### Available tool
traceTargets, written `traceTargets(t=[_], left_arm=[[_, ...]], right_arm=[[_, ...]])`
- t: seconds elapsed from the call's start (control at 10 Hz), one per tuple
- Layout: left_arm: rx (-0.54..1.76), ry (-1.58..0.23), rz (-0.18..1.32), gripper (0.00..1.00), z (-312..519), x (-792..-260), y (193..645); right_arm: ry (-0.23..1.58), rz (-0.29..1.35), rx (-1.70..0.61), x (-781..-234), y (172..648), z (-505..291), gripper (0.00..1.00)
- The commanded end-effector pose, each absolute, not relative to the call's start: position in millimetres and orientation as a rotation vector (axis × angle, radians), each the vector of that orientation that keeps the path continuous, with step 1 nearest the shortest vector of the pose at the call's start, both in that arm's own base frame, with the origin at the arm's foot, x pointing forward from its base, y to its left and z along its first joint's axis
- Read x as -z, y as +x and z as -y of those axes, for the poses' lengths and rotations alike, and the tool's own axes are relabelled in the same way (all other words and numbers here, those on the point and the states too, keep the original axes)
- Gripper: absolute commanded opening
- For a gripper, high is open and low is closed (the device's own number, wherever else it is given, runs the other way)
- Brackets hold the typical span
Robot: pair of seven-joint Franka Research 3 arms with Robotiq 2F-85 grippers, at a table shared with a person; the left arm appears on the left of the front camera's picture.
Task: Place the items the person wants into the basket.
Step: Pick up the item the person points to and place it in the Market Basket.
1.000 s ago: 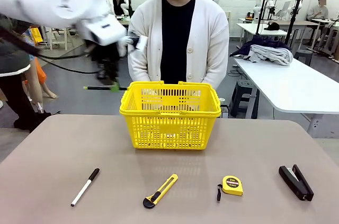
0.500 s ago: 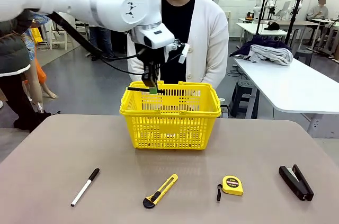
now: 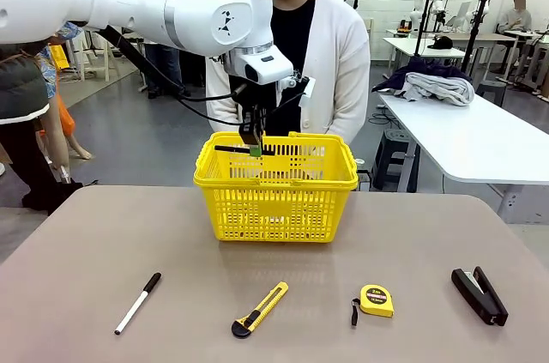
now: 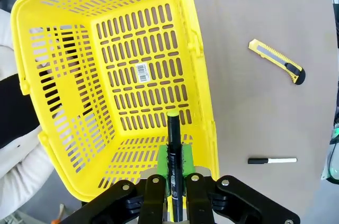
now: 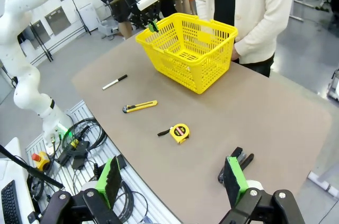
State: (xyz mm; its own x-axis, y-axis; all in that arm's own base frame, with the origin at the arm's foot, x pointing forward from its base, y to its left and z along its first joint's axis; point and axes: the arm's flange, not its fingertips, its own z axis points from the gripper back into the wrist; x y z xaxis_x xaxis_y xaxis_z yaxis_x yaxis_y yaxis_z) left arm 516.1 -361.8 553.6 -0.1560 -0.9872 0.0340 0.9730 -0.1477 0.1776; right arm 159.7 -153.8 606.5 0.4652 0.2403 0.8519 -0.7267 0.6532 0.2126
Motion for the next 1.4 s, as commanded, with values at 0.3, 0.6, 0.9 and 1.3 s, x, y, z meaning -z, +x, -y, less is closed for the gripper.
traceTargets(t=[0.3,0.6,0.9,1.3], left_arm=[[1.719,0.104,0.184,0.11,361.2,-556.4,515.2],[1.706,-0.037,0.086,0.11,374.2,-537.2,586.3],[1.684,-0.088,-0.008,0.11,397.9,-515.8,640.6],[1.666,-0.137,-0.121,0.11,425.5,-461.8,664.5]], right_arm=[[0.629,0.907,-0.658,-606.4,160.1,152.4,1.0],[0.629,0.907,-0.658,-606.4,160.1,152.4,1.0],[0.629,0.907,-0.658,-606.4,160.1,152.4,1.0],[0.629,0.907,-0.658,-606.4,160.1,152.4,1.0]])
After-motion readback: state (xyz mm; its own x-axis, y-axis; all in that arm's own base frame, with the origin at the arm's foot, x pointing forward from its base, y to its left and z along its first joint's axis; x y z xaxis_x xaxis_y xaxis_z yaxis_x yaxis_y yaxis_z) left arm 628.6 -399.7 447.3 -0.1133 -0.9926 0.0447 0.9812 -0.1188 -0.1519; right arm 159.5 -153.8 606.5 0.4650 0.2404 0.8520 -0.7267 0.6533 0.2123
